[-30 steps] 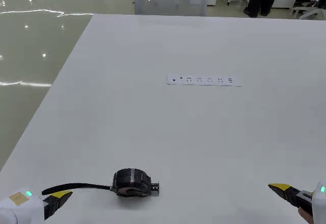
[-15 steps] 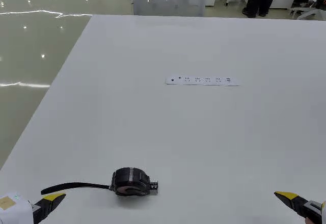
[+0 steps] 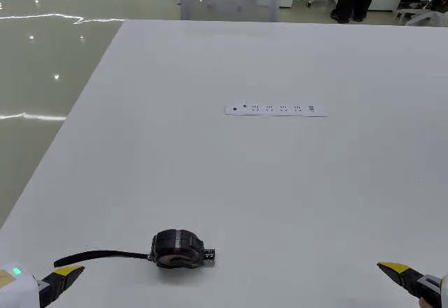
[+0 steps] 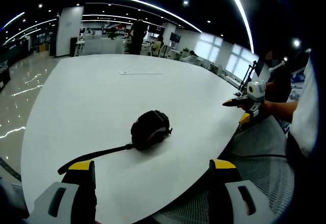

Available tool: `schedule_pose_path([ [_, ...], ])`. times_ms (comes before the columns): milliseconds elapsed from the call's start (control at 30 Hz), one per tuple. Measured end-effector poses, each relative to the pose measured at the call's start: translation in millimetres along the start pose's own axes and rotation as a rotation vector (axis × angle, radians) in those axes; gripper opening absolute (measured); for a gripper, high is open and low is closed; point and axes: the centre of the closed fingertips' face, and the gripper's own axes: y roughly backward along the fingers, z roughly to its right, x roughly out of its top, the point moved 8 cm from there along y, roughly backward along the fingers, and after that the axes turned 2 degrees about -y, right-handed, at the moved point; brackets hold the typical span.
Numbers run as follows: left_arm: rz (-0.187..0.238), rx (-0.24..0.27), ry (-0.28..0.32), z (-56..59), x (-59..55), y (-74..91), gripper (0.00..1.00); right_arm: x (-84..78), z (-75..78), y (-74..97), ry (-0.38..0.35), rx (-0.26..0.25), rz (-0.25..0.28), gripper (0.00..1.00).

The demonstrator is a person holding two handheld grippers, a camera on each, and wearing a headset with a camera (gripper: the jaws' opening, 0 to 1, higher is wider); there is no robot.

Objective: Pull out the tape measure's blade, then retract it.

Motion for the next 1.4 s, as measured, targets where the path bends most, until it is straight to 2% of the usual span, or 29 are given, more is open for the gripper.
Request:
schedule_pose_path([
  [1400, -0.006, -0.019, 0.004, -1.8, 0.1, 0.8, 0.89, 1.8, 2.2, 1.5, 0.008, -0.003, 0.0, 0.93],
])
